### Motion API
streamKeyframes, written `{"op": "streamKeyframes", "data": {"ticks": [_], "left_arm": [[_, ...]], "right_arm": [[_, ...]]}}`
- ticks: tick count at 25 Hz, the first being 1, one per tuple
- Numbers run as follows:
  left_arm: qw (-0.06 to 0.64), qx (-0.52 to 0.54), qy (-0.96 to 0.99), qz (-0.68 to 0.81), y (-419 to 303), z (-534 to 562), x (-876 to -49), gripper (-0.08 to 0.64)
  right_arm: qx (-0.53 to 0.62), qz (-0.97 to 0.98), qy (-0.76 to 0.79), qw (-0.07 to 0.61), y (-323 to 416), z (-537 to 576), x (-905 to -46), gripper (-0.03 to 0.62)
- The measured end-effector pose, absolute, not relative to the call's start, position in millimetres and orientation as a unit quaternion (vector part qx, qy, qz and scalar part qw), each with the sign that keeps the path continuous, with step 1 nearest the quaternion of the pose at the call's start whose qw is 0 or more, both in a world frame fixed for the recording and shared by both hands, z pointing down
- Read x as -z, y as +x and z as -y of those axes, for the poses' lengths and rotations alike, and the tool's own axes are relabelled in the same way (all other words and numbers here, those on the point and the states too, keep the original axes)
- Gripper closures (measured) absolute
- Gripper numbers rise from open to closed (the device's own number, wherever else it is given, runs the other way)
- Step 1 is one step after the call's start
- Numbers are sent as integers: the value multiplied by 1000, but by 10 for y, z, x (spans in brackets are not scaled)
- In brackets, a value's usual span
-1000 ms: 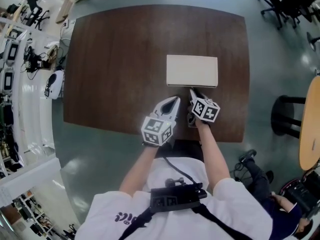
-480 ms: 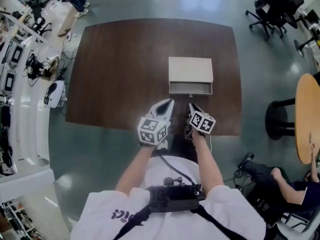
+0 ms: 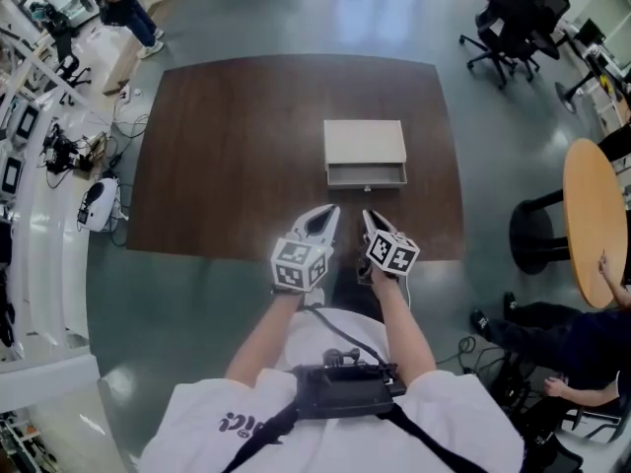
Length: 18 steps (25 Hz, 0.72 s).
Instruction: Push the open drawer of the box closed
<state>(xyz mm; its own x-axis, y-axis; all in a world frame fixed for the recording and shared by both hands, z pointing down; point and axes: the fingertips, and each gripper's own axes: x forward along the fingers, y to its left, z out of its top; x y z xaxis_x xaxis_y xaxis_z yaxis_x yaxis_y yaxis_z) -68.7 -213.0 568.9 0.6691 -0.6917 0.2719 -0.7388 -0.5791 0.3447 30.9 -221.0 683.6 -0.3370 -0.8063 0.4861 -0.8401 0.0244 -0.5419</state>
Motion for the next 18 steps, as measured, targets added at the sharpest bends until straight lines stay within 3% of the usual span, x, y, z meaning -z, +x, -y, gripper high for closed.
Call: {"op": "streamKeyframes", "data": {"ticks": [12, 18], "left_arm": [[247, -53, 880, 403, -732, 2224, -5821, 551], [273, -68, 868, 409, -695, 2468, -6060, 551]], "right_arm": [[-429, 690, 584, -2, 407, 2366, -7119, 515], [-540, 626, 527, -200, 533, 2733, -7262, 512]]}}
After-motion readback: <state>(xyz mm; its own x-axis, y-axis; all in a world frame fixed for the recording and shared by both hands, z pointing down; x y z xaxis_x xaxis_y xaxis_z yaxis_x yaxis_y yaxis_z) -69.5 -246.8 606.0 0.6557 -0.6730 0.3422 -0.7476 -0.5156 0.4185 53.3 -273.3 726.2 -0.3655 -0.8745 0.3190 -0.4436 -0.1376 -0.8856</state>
